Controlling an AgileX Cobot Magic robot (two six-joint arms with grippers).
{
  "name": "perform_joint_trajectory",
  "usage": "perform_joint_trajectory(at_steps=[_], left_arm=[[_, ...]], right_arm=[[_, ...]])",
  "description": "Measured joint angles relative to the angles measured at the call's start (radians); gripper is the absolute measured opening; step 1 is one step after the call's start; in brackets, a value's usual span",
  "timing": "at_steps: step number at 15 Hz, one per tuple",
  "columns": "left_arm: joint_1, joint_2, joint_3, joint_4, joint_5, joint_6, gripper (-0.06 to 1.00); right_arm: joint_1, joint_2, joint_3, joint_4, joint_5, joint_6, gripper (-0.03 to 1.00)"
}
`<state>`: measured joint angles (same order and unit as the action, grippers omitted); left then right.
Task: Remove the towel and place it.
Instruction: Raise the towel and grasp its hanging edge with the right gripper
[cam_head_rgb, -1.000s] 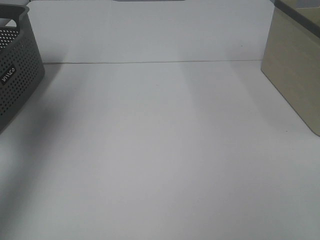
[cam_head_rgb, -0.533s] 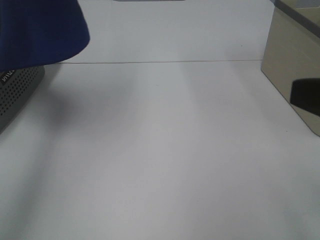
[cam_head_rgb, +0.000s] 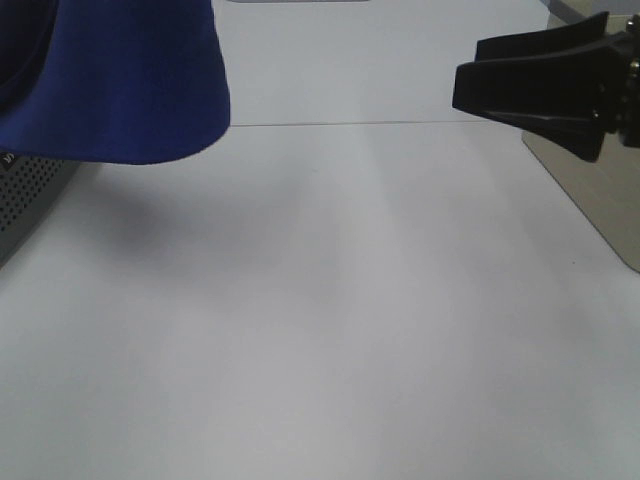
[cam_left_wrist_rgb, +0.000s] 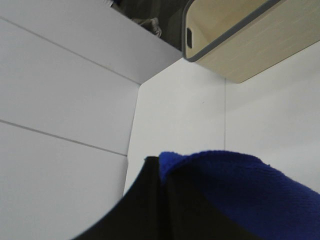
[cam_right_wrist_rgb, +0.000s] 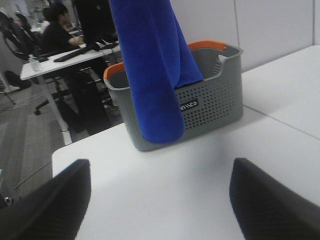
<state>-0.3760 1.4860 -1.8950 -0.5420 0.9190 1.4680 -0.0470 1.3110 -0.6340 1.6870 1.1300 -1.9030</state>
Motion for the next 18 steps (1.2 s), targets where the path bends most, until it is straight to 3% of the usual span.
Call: perform_joint_trajectory(at_steps=[2, 7, 10, 12, 15, 16, 18], left_arm=[[-0.053, 0.0, 0.0, -0.001, 0.012, 0.0, 0.0], [-0.094, 0.0, 0.0, -0.001, 0.025, -0.007, 0.0], [-0.094, 0.0, 0.0, -0.001, 0.027, -0.04, 0.0], [-0.094, 0.0, 0.0, -0.001, 0.027, -0.044, 0.0], [-0.094, 0.0, 0.0, 0.023, 0.027, -0.047, 0.0], [-0.094, 0.0, 0.0, 0.027, 0.027, -0.048, 0.0], [-0.094, 0.0, 0.0, 0.033, 0.027, -0.048, 0.0]], right_arm=[[0.091, 0.154, -0.08, 0.042, 0.028, -0.079, 0.75], [0.322, 0.428, -0.307, 0.049, -0.057, -0.112, 0.75], [0.387, 0.521, -0.41, 0.05, -0.038, -0.096, 0.75], [0.394, 0.538, -0.42, 0.049, 0.045, -0.073, 0.75], [0.393, 0.538, -0.423, 0.049, 0.074, -0.059, 0.73], [0.393, 0.538, -0.423, 0.048, 0.074, -0.058, 0.69], [0.393, 0.538, -0.423, 0.018, 0.074, -0.052, 0.44]])
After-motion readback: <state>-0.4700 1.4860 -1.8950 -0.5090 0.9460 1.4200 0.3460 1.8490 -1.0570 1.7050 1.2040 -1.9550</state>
